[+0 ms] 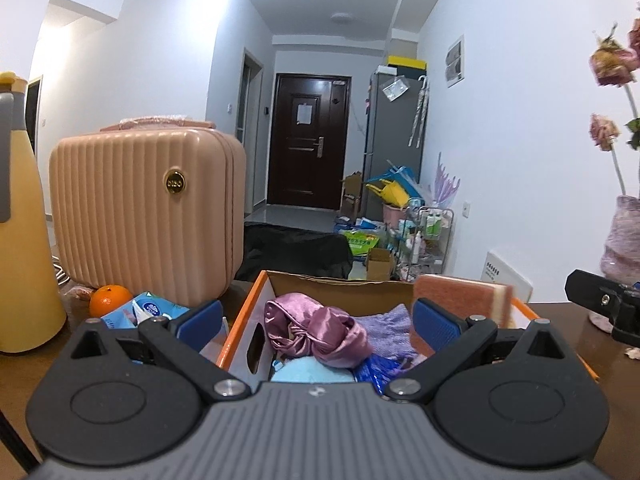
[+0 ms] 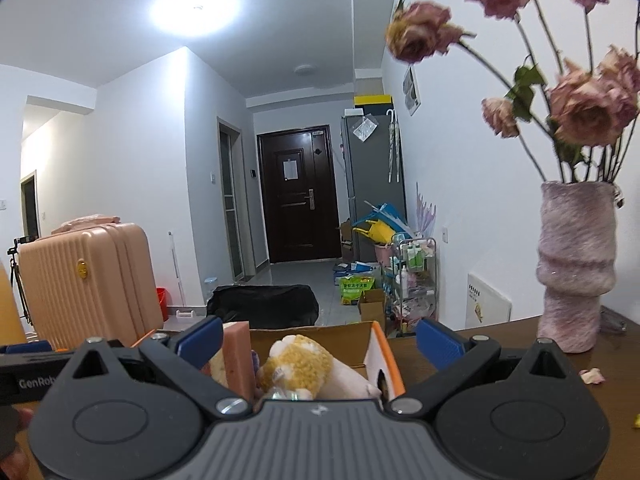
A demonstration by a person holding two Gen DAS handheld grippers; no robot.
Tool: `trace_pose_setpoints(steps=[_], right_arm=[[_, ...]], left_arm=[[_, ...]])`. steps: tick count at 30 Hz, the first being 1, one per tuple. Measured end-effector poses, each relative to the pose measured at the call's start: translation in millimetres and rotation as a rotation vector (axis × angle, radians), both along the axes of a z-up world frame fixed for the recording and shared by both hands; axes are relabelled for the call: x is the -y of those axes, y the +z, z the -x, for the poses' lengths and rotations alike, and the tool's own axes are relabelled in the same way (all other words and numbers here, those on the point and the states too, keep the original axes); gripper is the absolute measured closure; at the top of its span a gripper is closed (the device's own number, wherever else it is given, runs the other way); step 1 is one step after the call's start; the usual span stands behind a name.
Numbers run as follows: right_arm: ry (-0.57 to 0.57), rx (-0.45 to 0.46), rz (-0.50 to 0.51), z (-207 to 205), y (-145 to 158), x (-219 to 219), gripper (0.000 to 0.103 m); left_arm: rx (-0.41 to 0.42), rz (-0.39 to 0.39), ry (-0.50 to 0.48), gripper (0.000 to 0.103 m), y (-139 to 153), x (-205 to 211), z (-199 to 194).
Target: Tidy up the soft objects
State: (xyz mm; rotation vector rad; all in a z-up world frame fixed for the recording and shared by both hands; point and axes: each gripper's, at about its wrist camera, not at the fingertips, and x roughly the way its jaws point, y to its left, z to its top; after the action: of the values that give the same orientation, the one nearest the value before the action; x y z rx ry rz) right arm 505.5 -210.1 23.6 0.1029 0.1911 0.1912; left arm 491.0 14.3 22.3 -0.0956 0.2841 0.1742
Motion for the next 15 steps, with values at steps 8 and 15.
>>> trace_pose_setpoints(steps=[8,15], right_arm=[[-0.002,0.008,0.039,58.6,0.1,16.1,0.0],[0.004,-0.001,0.074,120.1,-6.5,27.9,0.0]], left_arm=[[0.011,-0.003,-0.048,0.0,3.3,4.8,48.0],[0.029,-0.022,-0.078,0.0,6.0,2.5,103.2]])
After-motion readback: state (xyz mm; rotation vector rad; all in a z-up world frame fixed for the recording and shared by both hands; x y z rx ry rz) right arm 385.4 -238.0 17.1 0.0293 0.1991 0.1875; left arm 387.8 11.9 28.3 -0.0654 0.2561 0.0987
